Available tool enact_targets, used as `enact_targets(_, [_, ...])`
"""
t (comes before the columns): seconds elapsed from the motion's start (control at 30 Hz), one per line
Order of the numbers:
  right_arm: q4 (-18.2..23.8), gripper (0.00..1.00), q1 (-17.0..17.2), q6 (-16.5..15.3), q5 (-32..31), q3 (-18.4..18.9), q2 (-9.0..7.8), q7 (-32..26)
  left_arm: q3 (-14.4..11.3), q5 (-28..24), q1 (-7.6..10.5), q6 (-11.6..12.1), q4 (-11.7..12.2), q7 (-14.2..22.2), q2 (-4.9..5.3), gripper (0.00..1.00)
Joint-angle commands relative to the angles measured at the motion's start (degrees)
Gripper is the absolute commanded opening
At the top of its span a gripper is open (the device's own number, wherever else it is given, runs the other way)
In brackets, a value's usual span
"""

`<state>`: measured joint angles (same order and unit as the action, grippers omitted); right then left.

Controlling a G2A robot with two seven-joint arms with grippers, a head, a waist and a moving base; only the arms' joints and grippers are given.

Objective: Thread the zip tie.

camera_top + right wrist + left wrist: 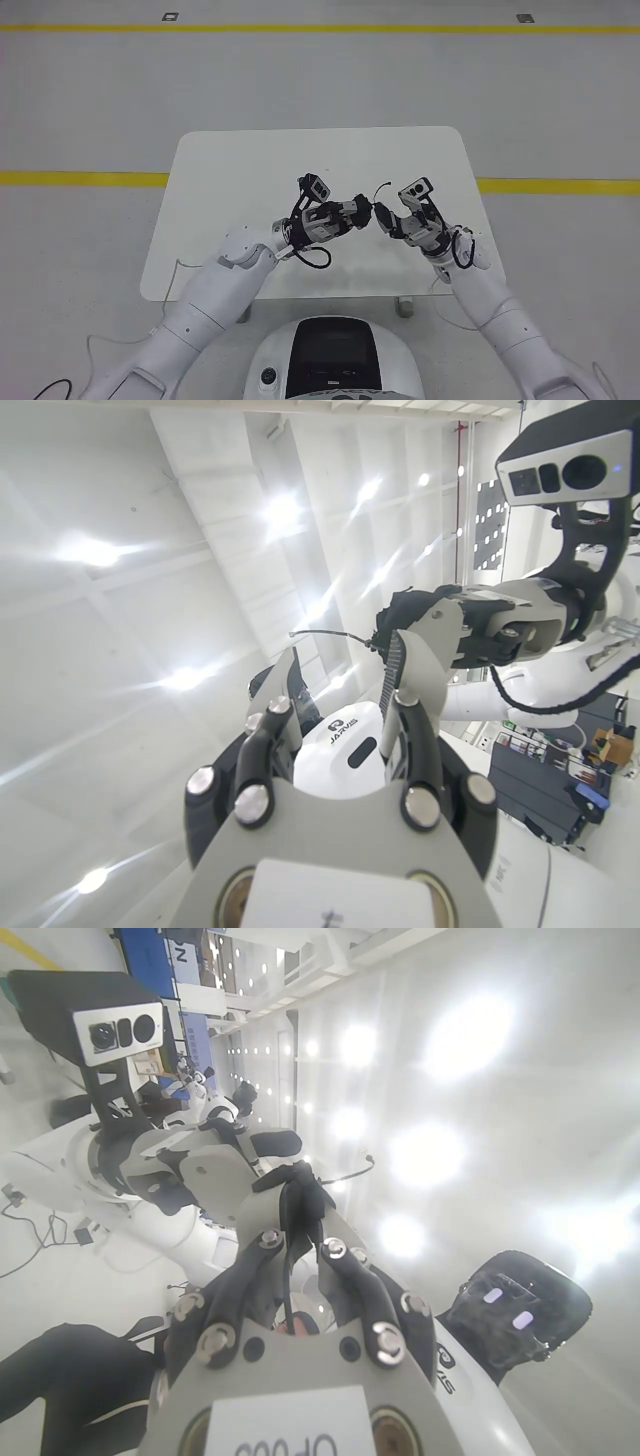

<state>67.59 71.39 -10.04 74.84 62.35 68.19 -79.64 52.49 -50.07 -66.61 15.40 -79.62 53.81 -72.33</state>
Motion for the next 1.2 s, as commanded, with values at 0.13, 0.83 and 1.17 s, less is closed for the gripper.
enact_targets(0.13, [-0.6,0.33,-0.3,0.7,-1.0,-0.3,0.35,0.0,0.0,0.0,0.00,0.0,0.0,0.0,0.00,0.00])
enact_targets(0.83, [-0.5,0.21,-0.7,1.0,-2.3,-0.4,1.45,0.0,0.0,0.0,0.00,0.0,0.0,0.0,0.00,0.00])
enact_targets(1.17, [-0.4,0.09,-0.8,1.2,-2.6,-0.2,1.84,0.0,0.0,0.0,0.00,0.0,0.0,0.0,0.00,0.00])
